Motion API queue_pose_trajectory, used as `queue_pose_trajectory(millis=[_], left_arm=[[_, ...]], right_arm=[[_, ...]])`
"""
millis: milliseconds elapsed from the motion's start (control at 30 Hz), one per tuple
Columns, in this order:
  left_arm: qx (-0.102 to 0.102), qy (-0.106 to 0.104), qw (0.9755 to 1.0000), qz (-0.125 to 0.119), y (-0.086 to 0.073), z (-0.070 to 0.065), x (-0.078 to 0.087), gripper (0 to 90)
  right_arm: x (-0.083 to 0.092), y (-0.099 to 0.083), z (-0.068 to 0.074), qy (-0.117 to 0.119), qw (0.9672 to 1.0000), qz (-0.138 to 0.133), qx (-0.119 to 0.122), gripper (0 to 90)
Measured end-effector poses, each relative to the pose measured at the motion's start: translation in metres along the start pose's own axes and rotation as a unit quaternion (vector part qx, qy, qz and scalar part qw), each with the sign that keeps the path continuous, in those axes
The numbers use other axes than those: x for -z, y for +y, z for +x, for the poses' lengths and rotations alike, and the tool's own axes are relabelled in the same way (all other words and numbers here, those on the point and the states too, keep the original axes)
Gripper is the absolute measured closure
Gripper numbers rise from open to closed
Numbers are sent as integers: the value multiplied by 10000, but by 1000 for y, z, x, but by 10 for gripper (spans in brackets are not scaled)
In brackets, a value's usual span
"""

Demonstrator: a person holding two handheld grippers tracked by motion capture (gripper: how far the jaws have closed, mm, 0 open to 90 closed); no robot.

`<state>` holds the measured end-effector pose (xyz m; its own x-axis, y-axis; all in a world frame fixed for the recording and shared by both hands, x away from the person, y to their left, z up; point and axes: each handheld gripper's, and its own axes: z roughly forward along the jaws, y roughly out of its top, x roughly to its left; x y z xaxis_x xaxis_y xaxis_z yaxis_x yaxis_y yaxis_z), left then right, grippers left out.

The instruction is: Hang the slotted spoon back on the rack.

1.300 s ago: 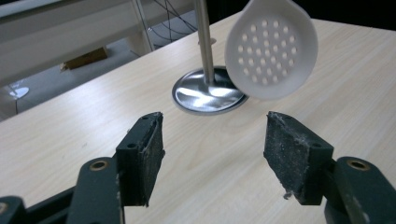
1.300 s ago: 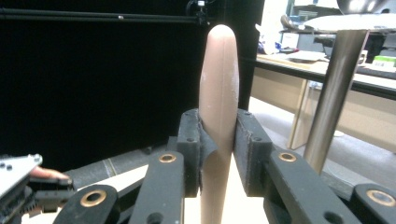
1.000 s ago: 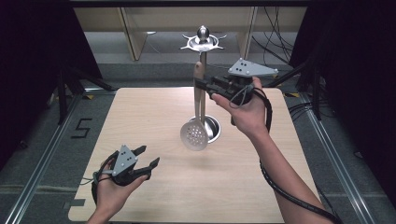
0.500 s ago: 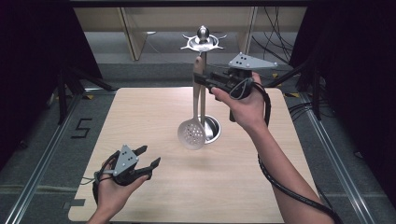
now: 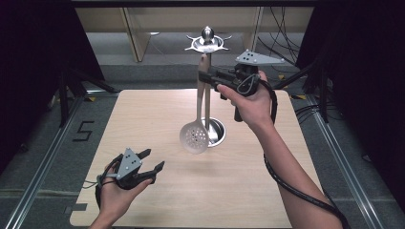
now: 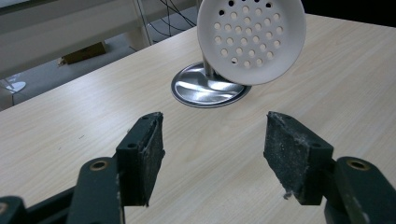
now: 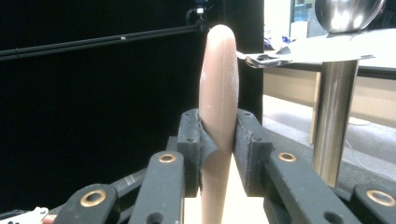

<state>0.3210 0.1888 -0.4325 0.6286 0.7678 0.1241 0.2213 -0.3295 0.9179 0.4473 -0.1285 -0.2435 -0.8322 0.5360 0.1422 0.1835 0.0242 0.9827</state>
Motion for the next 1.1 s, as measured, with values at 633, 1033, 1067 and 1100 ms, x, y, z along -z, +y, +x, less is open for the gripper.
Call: queue_pose_trajectory(millis=[633,1033,1067,1100], left_arm=[[29,-30,10000,19,-1,-1,0,368],[-5,-93,10000,33,-1,0,-2,367],[11,-69,10000,30,-1,0,-1,367],[11,-72,10000,34,-2,0,-1,367]], right_arm=[[-8,1,-14,161,9991,26,-389,744],[-11,-1,-22,154,9987,-3,-481,733],[-11,-2,-23,163,9986,-6,-510,728],[-11,-2,-24,170,9984,-4,-543,720]])
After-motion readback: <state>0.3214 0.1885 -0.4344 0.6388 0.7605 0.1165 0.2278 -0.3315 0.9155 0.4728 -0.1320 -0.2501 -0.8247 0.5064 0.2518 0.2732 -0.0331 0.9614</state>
